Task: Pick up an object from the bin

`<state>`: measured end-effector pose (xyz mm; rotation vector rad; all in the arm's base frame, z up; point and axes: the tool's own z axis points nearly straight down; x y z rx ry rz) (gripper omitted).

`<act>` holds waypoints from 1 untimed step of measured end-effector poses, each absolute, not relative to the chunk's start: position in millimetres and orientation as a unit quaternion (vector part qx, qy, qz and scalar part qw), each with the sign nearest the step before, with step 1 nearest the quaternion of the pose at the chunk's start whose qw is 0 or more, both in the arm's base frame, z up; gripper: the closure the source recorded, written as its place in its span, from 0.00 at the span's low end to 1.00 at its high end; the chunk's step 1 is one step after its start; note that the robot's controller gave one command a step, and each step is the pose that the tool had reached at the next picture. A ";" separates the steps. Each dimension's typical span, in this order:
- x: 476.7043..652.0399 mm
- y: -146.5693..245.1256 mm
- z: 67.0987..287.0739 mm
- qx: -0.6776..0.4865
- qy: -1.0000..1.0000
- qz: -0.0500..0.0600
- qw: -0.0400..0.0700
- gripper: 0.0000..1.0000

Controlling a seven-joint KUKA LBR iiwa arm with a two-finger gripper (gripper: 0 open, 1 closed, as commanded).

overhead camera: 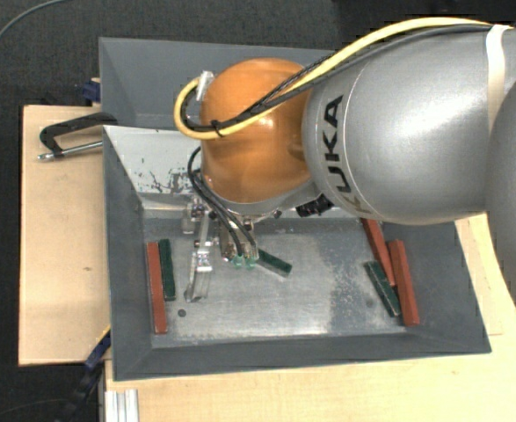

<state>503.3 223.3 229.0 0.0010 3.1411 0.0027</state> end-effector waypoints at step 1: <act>510.0 114.7 207.9 0.021 1.000 -0.001 -0.001 0.00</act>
Offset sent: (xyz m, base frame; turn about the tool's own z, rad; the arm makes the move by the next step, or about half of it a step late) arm 0.0055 -0.1040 -0.0211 0.0330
